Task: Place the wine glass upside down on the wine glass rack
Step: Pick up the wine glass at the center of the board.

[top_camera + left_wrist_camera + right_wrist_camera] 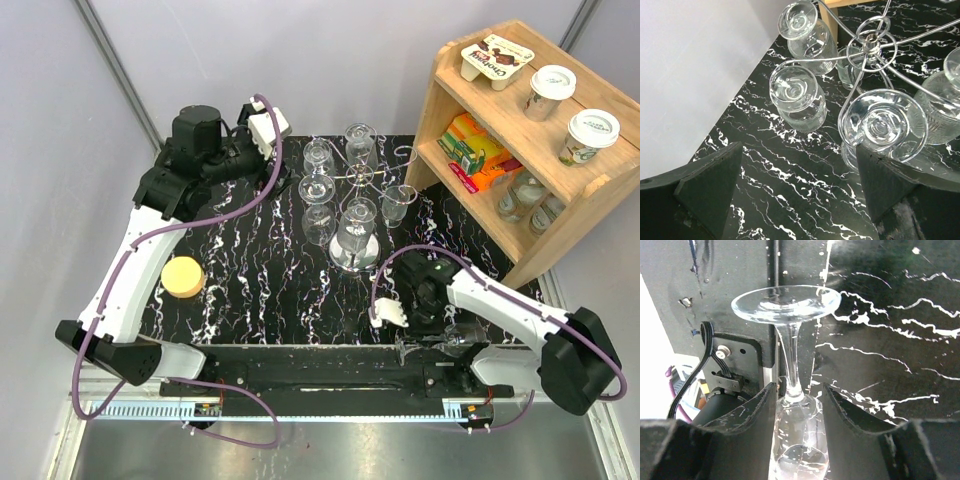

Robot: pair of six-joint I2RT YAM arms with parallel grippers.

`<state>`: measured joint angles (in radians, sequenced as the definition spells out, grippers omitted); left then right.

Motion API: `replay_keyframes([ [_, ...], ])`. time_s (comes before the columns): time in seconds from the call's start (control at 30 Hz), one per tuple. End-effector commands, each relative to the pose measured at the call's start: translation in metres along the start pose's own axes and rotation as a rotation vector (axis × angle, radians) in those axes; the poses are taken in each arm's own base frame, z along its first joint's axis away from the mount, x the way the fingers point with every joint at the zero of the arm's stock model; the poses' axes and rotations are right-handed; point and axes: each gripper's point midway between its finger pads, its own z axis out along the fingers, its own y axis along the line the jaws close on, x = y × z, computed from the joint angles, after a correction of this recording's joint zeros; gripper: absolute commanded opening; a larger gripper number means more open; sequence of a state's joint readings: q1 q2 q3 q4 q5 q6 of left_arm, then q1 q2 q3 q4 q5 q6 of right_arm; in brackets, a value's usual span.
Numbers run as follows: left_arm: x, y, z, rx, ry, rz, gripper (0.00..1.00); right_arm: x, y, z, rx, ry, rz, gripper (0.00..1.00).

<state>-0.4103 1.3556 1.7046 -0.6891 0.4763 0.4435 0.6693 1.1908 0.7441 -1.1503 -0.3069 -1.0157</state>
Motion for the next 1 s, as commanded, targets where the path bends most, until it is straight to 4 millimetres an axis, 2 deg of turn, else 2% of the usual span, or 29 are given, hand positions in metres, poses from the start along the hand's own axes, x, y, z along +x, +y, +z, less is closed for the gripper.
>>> replay_keyframes([
  [0.0,-0.001,0.013,-0.002,-0.059,0.004,0.035,0.99,-0.004,0.007,0.003,-0.047,0.024,-0.072,0.47],
  [0.27,0.007,0.019,0.002,-0.078,0.031,0.041,0.99,-0.009,0.011,0.013,-0.074,0.046,-0.104,0.47],
  [0.63,0.006,0.021,0.004,-0.082,0.031,0.040,0.99,-0.003,0.000,0.025,-0.027,0.085,-0.085,0.47],
  [0.87,0.006,0.020,0.004,-0.080,0.028,0.041,0.99,-0.007,-0.014,0.028,0.029,0.079,-0.099,0.42],
  [0.97,0.005,0.020,0.002,-0.080,0.024,0.048,0.99,-0.003,-0.022,0.029,0.062,0.095,-0.134,0.35],
])
